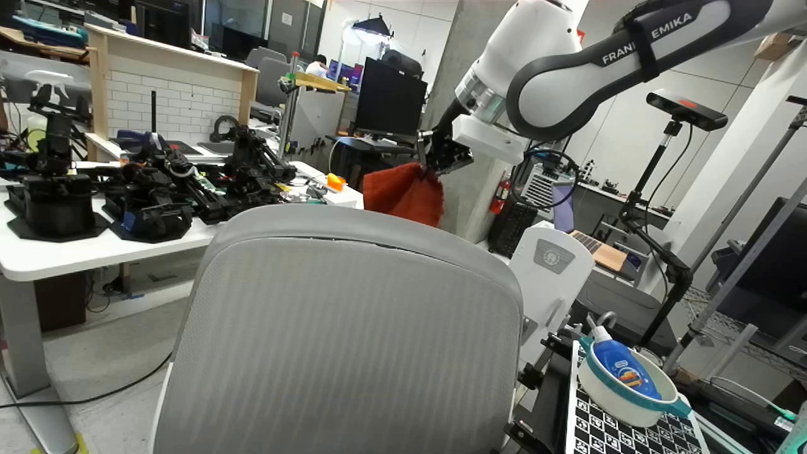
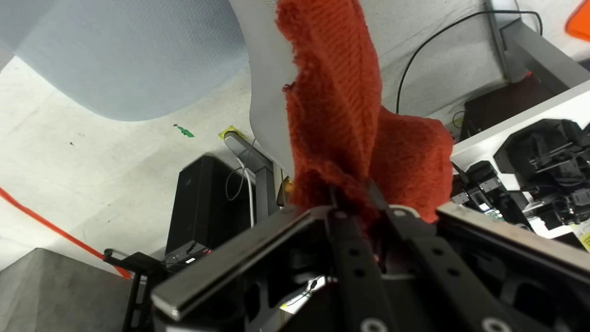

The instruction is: Move the orange towel from the chair on the right to the one on the left

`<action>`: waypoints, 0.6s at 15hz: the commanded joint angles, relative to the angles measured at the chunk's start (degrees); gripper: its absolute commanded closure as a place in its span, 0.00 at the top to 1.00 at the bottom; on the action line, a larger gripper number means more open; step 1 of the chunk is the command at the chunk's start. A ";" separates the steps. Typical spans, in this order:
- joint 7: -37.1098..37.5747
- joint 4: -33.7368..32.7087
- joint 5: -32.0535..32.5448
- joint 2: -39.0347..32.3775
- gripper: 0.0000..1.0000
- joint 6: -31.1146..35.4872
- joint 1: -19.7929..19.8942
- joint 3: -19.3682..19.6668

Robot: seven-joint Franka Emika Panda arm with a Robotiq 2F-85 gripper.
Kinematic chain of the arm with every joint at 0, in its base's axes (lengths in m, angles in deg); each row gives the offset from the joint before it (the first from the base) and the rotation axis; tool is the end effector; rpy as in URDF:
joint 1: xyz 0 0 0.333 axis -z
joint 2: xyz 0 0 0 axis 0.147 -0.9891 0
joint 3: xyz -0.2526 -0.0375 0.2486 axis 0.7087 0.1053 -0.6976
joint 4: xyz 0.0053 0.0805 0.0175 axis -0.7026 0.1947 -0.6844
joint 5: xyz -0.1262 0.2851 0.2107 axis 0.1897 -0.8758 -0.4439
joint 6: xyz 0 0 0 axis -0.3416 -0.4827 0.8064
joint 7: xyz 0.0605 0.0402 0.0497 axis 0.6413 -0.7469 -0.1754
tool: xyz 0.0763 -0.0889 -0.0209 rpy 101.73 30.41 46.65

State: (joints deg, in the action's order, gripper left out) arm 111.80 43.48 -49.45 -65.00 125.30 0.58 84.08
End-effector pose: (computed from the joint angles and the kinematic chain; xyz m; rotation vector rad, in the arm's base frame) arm 0.6512 -0.0187 0.3878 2.8616 -0.8745 0.7315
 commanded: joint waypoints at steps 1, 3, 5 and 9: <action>1.30 2.29 1.11 1.55 0.03 0.06 -0.76 1.49; 1.53 2.74 0.90 1.67 0.36 -0.23 -0.73 1.69; 2.30 2.81 1.56 1.57 0.40 -0.86 -1.24 2.13; 3.00 2.74 2.65 1.52 0.69 -1.50 -1.38 2.13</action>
State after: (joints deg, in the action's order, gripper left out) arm 113.31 45.38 -48.26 -64.98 125.19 0.54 84.98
